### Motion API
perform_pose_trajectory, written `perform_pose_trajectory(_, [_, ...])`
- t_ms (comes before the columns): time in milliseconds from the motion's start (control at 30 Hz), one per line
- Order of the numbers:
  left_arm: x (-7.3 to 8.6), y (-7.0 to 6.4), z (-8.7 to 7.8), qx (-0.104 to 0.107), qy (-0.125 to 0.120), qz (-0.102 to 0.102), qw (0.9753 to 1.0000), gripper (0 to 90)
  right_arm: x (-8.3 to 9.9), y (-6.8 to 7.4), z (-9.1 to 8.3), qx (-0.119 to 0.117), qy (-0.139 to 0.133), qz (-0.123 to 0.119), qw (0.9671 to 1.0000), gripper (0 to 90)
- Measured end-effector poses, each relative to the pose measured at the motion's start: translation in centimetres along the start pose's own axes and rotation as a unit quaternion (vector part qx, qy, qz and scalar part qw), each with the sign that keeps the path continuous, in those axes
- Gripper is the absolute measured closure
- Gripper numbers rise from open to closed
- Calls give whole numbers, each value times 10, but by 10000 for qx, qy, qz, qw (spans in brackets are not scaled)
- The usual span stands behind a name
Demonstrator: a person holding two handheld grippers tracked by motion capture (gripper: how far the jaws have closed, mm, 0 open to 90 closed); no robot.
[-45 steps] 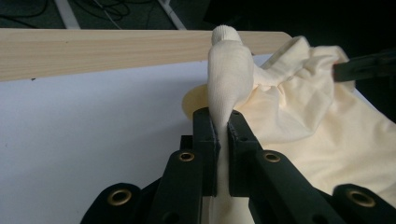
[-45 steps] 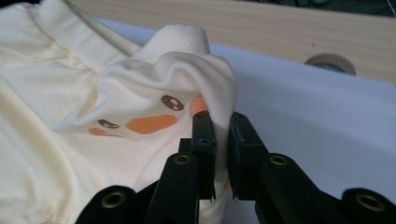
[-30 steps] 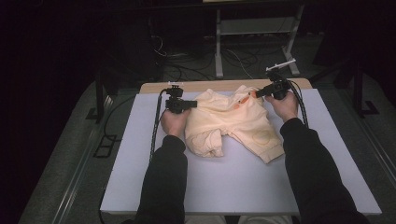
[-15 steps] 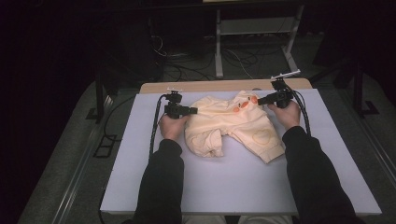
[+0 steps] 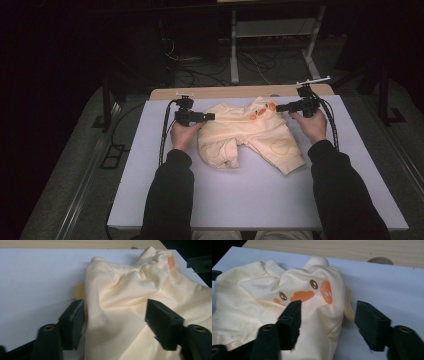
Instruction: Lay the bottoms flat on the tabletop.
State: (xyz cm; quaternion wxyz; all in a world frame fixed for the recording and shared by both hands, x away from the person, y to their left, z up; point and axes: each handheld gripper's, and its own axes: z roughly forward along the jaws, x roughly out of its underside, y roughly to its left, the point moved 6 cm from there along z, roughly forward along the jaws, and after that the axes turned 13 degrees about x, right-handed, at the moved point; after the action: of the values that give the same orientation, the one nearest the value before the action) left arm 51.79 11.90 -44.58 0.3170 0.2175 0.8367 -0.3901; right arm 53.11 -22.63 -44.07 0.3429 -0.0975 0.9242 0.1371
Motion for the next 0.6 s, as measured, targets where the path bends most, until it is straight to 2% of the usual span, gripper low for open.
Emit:
perform_pose_trajectory(133, [-2, -9, -3, -3, -144, 42, 9999, 228, -1, 4, -12, 18, -194, -71, 9998, 250])
perform_pose_trajectory(300, [-5, -20, -2, 67, -144, 199, 9997, 106, -2, 12, -23, -94, -310, -174, 9993, 134])
perform_pose_trajectory(400, [-8, -24, -2, 168, -200, 123, 9996, 0, -2, 20, -27, -141, -315, -334, 9988, 87])
perform_pose_trajectory(467, [-10, -27, -3, 129, -177, 200, 9996, 0, -1, 25, -31, -111, -301, -451, 9985, 34])
perform_pose_trajectory(600, [-11, -35, -9, 92, -152, 345, 9992, 0, 3, 32, -38, -181, -234, -613, 9977, 14])
